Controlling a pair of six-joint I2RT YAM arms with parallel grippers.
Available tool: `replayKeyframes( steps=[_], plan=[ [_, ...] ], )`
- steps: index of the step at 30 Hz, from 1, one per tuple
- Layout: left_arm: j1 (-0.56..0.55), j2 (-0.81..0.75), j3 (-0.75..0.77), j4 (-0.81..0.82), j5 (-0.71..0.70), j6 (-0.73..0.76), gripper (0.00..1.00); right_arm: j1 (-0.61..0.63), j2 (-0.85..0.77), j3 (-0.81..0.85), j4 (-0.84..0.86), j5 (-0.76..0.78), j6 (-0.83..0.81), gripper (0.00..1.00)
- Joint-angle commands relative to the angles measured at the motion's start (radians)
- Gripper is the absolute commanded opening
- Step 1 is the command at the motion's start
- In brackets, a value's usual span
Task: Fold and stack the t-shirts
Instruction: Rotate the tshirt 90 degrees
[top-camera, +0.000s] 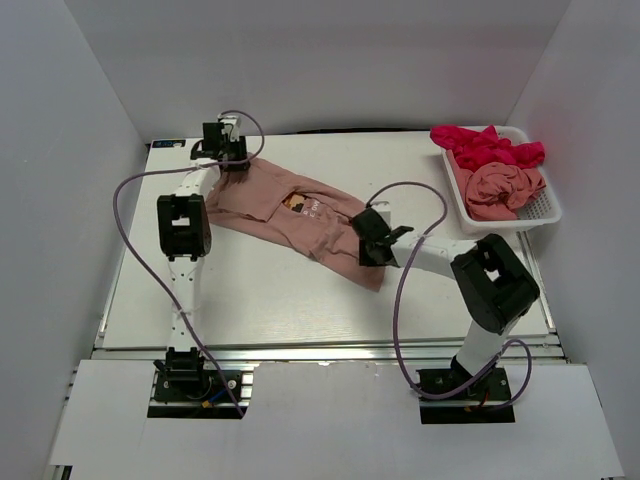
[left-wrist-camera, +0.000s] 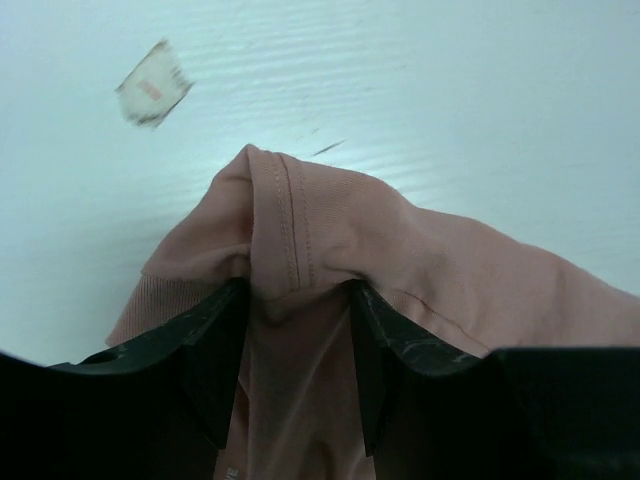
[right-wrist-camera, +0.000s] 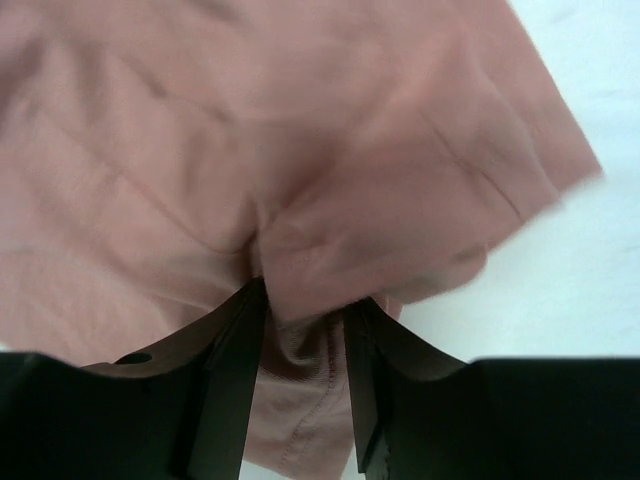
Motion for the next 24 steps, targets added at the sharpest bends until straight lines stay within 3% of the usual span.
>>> replayKeyframes(
  steps=[1, 4, 7, 12, 24],
  plan=[
    [-0.043, 0.028, 0.067, 0.023, -0.002, -0.007, 0.55, 0.145, 0.013, -0.008, -0.154, -0.053, 0.004, 0.42],
    [-0.078, 0.052, 0.082, 0.064, 0.012, -0.035, 0.56, 0.327, 0.054, 0.061, -0.186, 0.004, -0.020, 0.43],
    [-0.122, 0.071, 0.104, 0.089, 0.018, -0.033, 0.56, 0.389, 0.106, 0.110, -0.192, 0.006, -0.048, 0.44],
    [-0.202, 0.078, 0.122, 0.168, -0.020, -0.030, 0.59, 0.412, 0.123, 0.112, -0.125, -0.127, -0.074, 0.44],
    [-0.343, 0.094, 0.201, 0.307, -0.062, -0.102, 0.62, 0.502, 0.143, 0.182, -0.114, -0.278, -0.149, 0.50]
  ],
)
